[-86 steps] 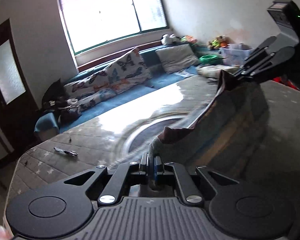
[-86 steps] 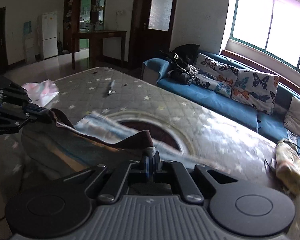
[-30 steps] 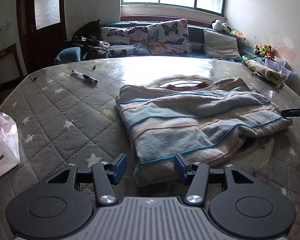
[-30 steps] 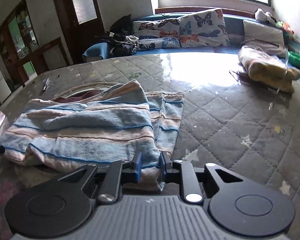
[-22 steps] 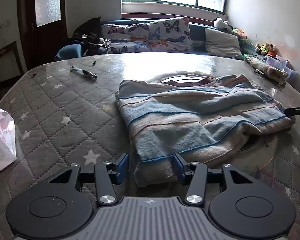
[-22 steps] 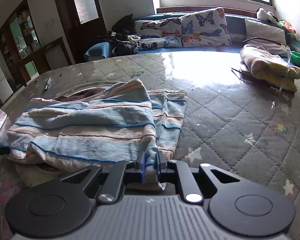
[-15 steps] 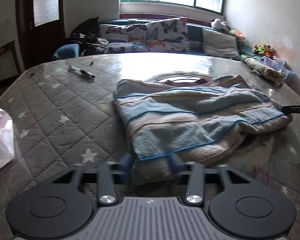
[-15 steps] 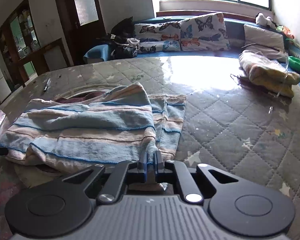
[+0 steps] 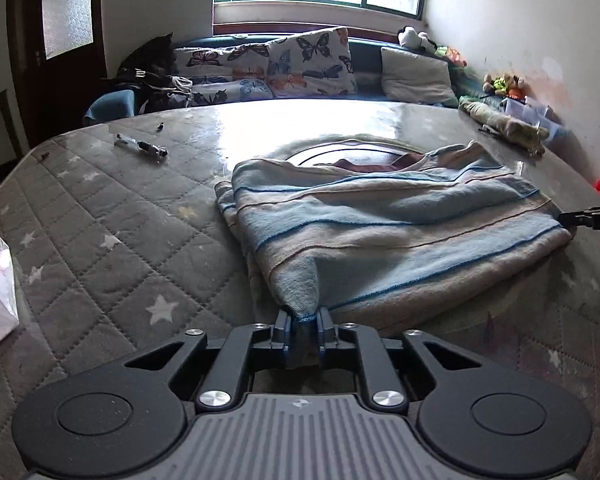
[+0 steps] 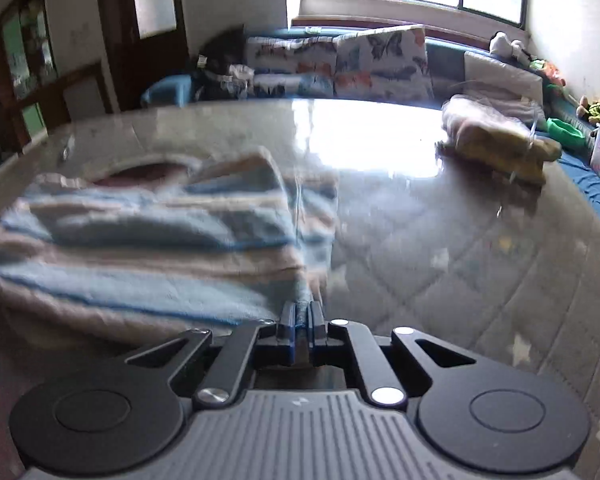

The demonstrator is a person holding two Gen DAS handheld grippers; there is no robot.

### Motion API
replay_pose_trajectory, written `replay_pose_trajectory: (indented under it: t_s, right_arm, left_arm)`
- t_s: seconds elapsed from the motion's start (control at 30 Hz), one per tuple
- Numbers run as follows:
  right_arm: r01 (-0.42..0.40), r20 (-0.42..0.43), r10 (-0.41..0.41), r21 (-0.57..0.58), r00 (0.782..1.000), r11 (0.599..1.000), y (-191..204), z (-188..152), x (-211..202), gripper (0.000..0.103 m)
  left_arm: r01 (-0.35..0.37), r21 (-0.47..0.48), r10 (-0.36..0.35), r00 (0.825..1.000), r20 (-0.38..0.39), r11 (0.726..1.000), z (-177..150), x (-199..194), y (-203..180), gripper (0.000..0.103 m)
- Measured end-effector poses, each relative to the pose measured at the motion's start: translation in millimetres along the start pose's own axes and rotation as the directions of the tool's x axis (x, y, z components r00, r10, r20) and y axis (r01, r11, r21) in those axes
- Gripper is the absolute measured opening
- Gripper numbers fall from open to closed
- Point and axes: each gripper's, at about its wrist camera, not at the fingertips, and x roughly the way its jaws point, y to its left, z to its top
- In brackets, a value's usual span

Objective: Fold clothes

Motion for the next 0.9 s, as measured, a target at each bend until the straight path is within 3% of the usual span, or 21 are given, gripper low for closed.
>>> replay_pose_trajectory:
  t_s: [0.03, 0.1, 0.23, 0.47, 0.7, 0.9]
  right_arm:
    - [0.001, -0.005, -0.001, -0.004, 1.000, 1.000, 0.5, 0.8, -0.7, 0.008]
    - [0.004, 0.006, -0.004, -0.017, 1.000, 1.000, 2.9, 8.8, -8.4, 0.008]
    - [0.006, 0.049, -0.002, -0.087, 0.999, 0.996, 14.9, 26.6, -19.7, 0.008]
    - [-0.079, 0.060, 0.090, -0.173, 0.994, 0.982, 53.6, 66.0, 8.9, 0.008]
    - [-0.124, 0.002, 0.126, -0.178, 0.992, 0.976, 77.1, 91.7, 66.8, 0.009]
    - [-0.113, -0.025, 0.110, -0.128, 0.994, 0.985, 68.6, 101.8, 101.9, 0.009]
  left_arm:
    - [-0.003, 0.001, 0.003, 1.000, 0.007, 1.000, 2.4, -2.6, 1.6, 0.024]
    - [-0.015, 0.006, 0.015, 0.999, 0.028, 1.000, 8.8, -9.8, 5.1, 0.040]
    - [-0.040, 0.034, 0.037, 0.995, 0.090, 0.999, 27.8, -23.3, 6.6, 0.045]
    - [-0.013, 0.075, 0.005, 0.995, 0.104, 0.997, 58.9, -1.4, -13.5, 0.044]
    - [0.031, 0.039, -0.033, 0.999, 0.037, 0.999, 94.0, 62.0, -20.3, 0.037]
    - [-0.004, 0.033, 0.005, 0.999, -0.032, 0.999, 110.1, 115.0, -18.5, 0.030]
